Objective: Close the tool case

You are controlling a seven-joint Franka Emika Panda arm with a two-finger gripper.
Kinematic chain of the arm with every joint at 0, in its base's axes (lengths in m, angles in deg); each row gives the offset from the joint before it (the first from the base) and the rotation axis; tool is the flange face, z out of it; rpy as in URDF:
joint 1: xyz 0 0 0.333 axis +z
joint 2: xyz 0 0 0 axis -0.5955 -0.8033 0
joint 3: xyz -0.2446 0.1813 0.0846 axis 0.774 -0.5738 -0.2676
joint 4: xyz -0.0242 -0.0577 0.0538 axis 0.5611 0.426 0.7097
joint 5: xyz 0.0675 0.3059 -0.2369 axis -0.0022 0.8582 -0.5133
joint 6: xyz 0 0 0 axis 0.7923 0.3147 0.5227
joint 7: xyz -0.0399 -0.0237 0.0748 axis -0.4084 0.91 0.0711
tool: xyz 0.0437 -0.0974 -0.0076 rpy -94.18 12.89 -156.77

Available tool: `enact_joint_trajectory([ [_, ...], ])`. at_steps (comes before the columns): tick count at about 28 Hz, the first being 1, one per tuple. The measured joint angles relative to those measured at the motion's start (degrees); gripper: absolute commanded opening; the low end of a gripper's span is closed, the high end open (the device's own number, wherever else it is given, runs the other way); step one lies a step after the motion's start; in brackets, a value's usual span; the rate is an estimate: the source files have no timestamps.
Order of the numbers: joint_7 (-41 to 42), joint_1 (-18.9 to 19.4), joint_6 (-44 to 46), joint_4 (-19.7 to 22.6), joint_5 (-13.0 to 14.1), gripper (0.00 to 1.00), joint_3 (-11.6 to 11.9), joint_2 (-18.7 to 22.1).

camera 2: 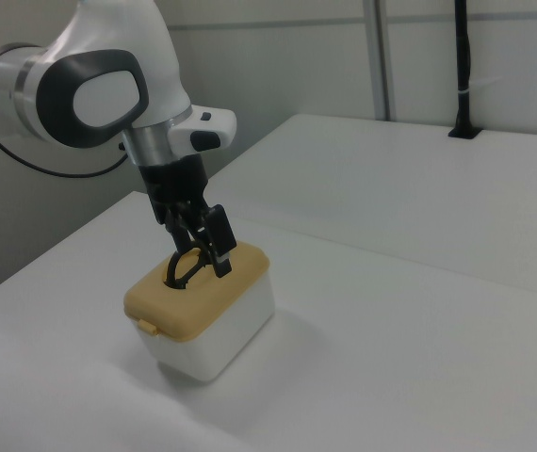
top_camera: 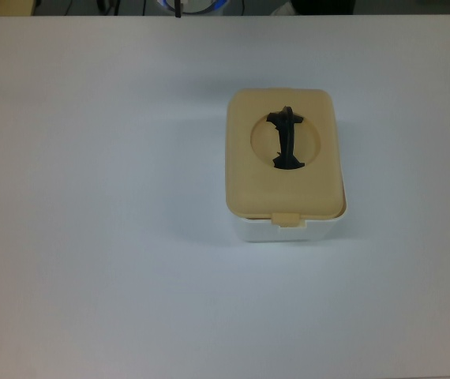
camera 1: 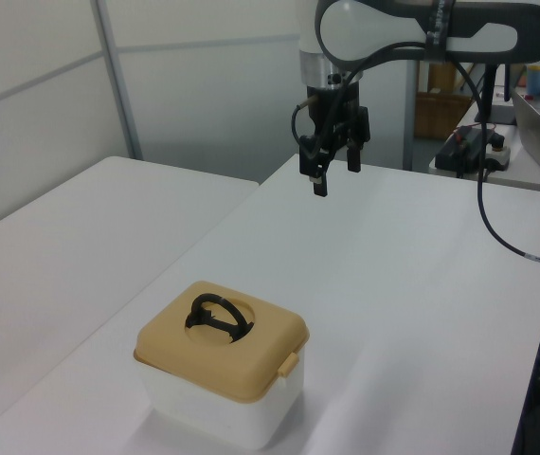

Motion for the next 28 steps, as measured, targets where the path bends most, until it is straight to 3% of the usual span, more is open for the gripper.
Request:
enact_joint_trajectory([
  [28, 0.0, -0.9, -0.3, 0.2, 0.0, 1.00, 0.0, -0.4],
])
